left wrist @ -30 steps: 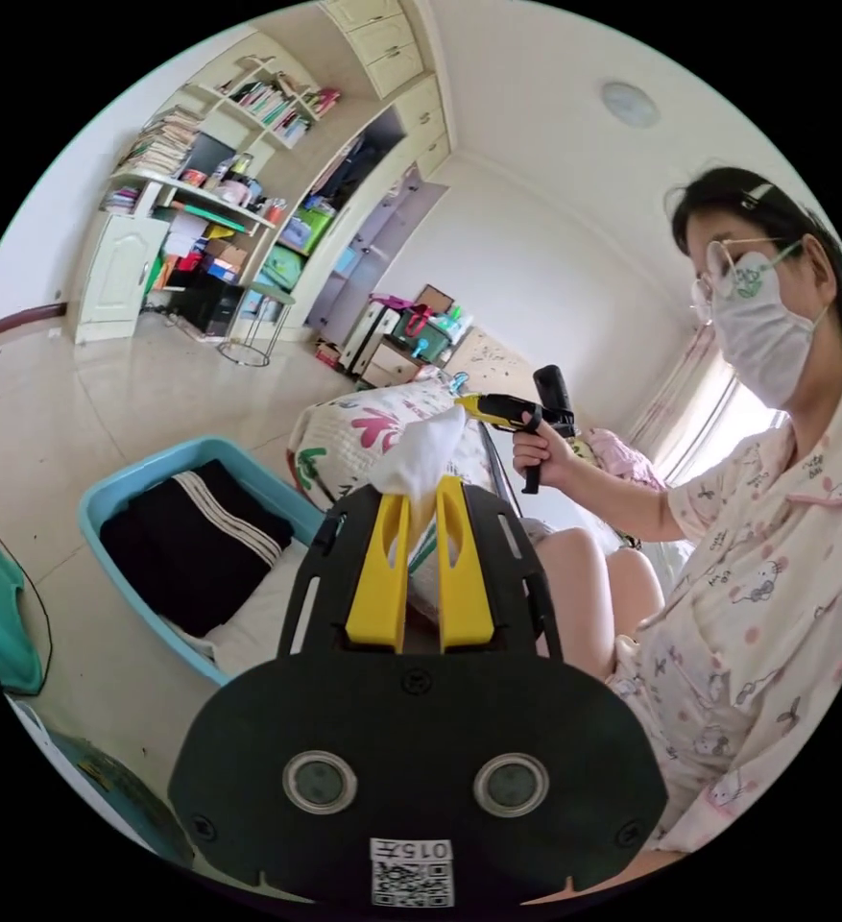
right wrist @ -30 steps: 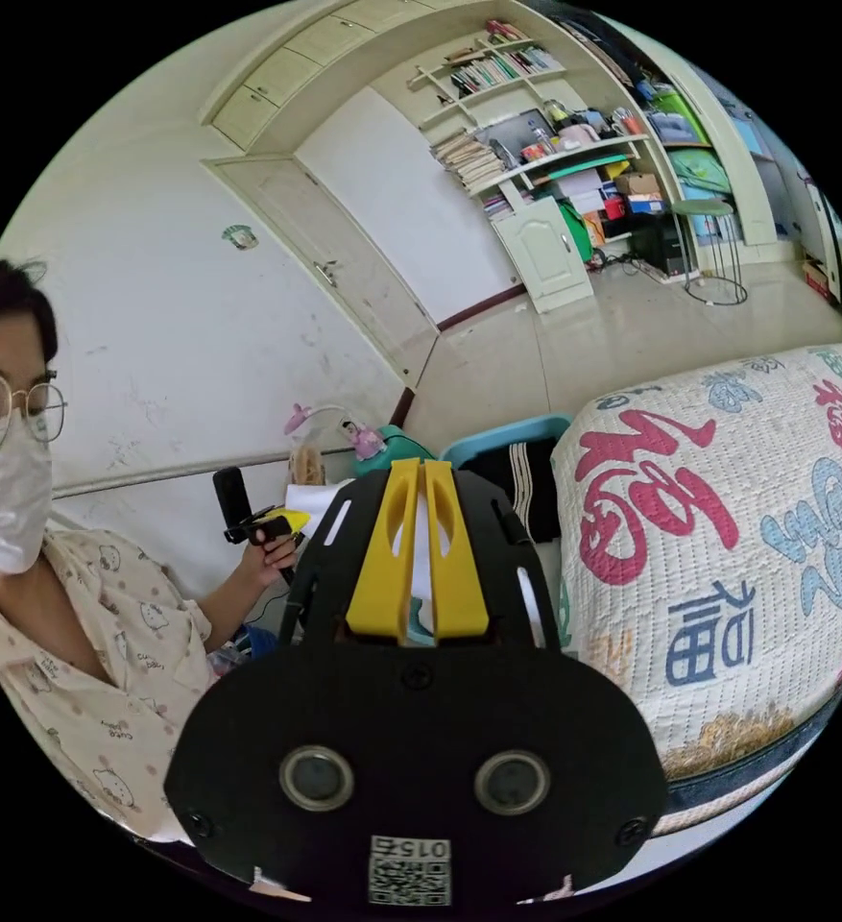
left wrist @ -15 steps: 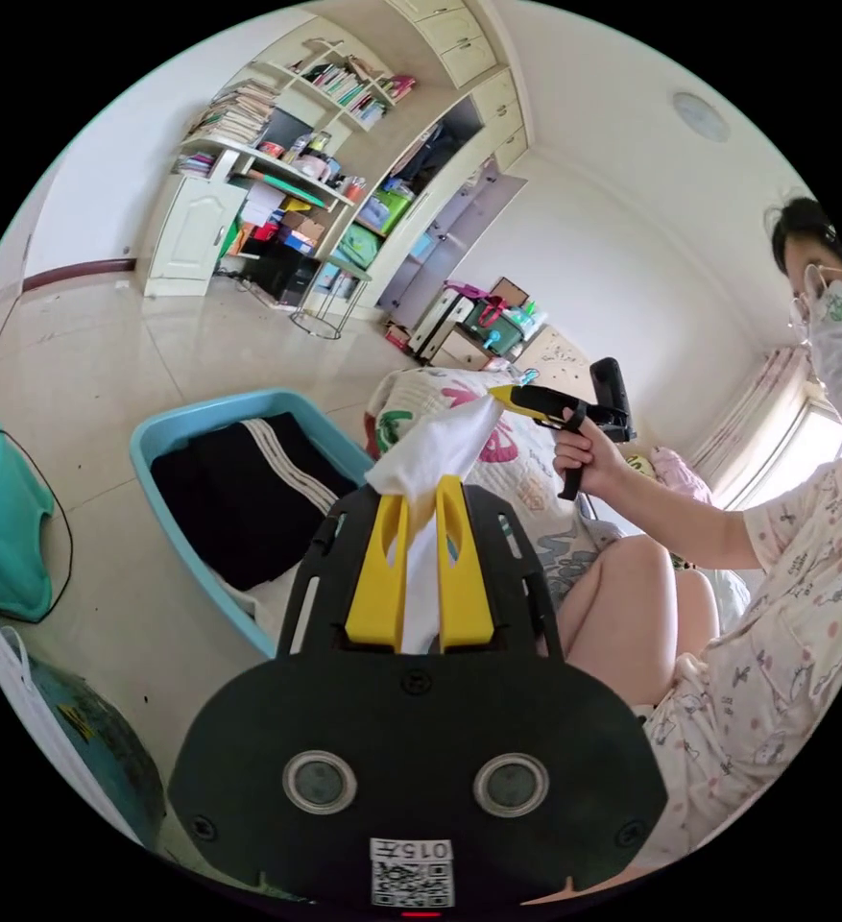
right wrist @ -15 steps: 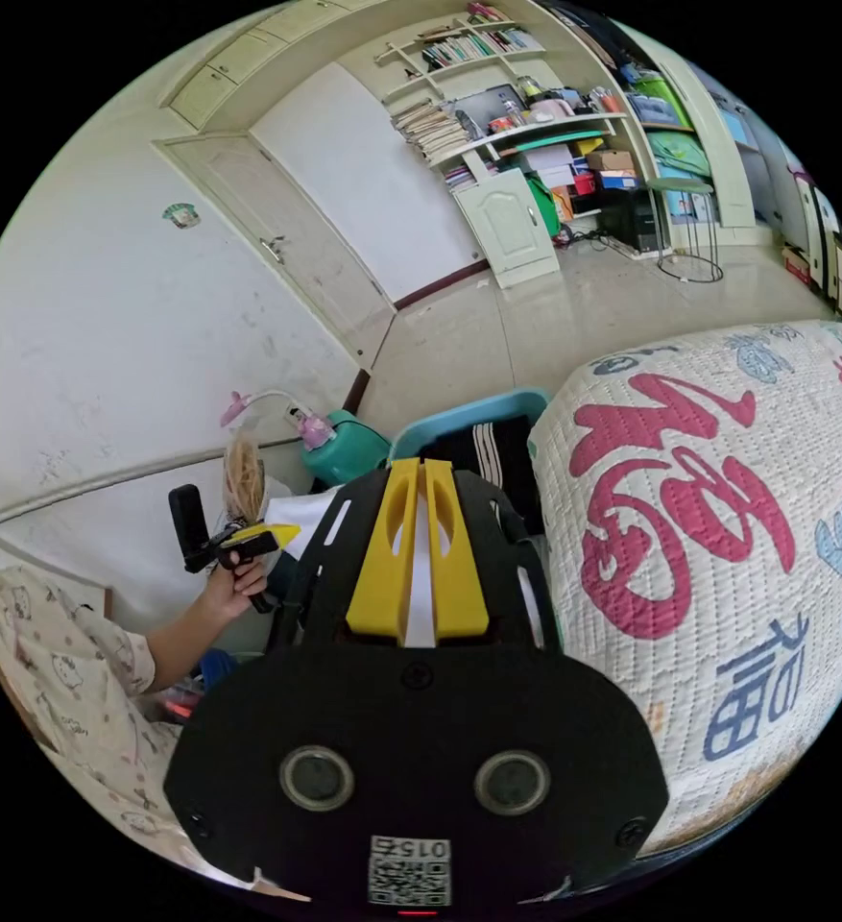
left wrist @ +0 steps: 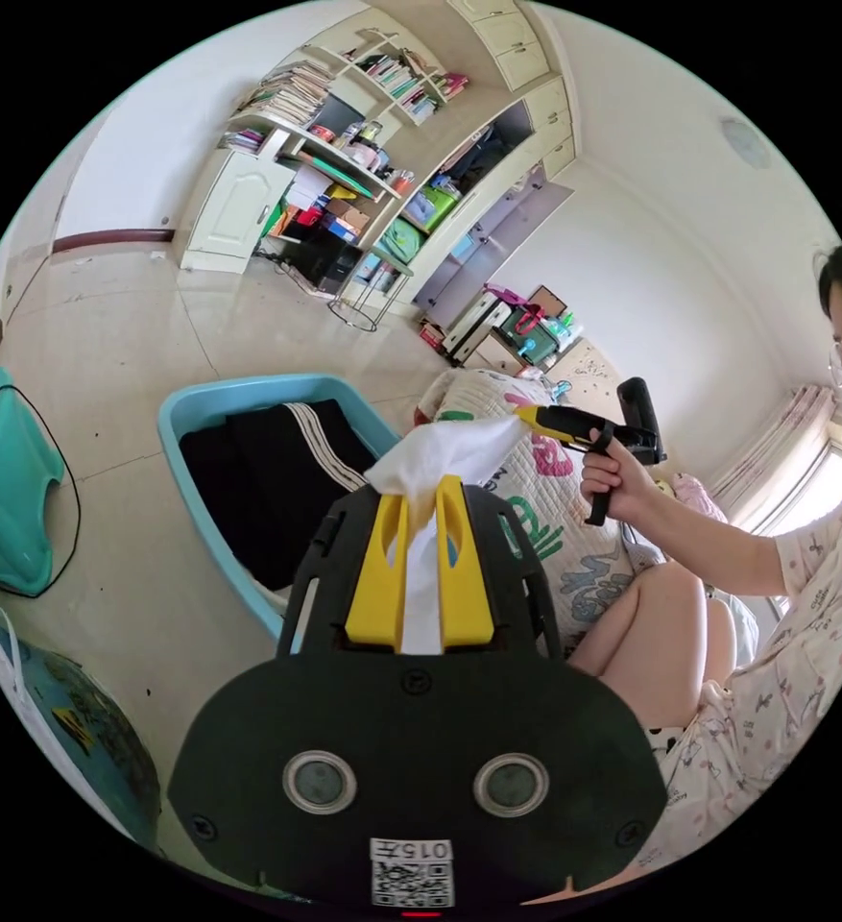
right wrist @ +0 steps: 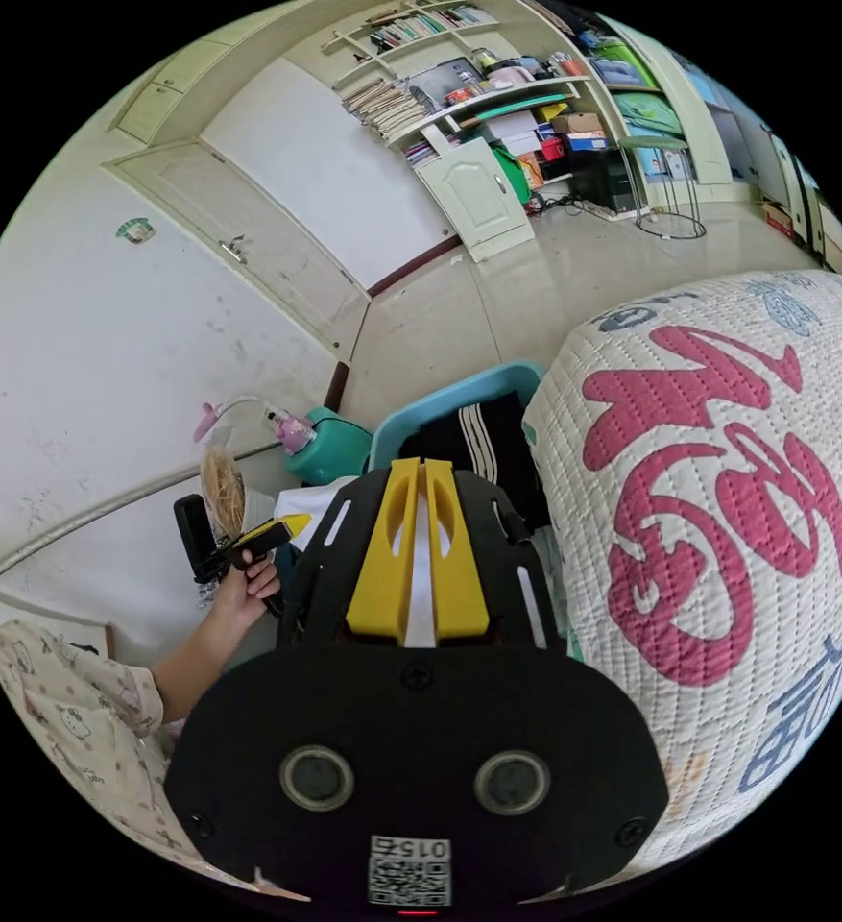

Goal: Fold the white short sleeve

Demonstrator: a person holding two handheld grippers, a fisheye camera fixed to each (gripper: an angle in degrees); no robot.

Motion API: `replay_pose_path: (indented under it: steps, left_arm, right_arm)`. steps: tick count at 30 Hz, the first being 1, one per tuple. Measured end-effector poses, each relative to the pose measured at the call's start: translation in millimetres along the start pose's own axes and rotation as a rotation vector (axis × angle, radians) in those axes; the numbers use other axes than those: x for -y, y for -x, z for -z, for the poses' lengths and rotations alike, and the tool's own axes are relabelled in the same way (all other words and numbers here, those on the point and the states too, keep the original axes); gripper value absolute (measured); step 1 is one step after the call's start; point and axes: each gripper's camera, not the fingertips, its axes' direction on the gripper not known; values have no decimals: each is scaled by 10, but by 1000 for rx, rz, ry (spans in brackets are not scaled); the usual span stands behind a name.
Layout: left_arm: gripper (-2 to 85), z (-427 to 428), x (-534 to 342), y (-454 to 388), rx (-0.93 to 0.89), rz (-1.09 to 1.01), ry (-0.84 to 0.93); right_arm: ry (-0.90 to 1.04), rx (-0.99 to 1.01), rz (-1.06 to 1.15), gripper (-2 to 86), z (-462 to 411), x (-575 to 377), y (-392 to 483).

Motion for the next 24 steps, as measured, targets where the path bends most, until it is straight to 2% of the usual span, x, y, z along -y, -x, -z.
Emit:
replay_pose_path:
  steps: [3,6,8,11,16,18,21,23,24]
  left_arm:
    - [56,-63,70,132,96,15,-37]
    - [104,5,143,248,251,93,-111]
    - [123,180,146,253,261,109,-189]
    - [118,368,84,163,290,101,-233]
    - [110,196,-206,65,241,122,-167]
    - [99,-118,-363,-45,152,121,-75]
    - [86,-571,-480,-363,50,85,38]
    - [80,-733,-462,-668,5,29,53]
    - [79,-784,-412,-900,-21,-21,39]
  right_arm:
    - [-19,-52,-56,34,-270,17,14]
    - [-62,-7,-133,119,-287,62,13]
    - [-116,77,-67,113,-40,-85,137]
    - [-149,60,32,98,388,-521,309]
    - [-225,-81,-22,68,1147,-1648,347]
    - [-302,-148,-80,59,1442,-2091,414]
    - [-503,-243,-135,34,1900,-2772,754]
    - [-703,-384,-136,10,2168,-3285,1276]
    - [-744,-450,-131,7,2207,-3405,1447]
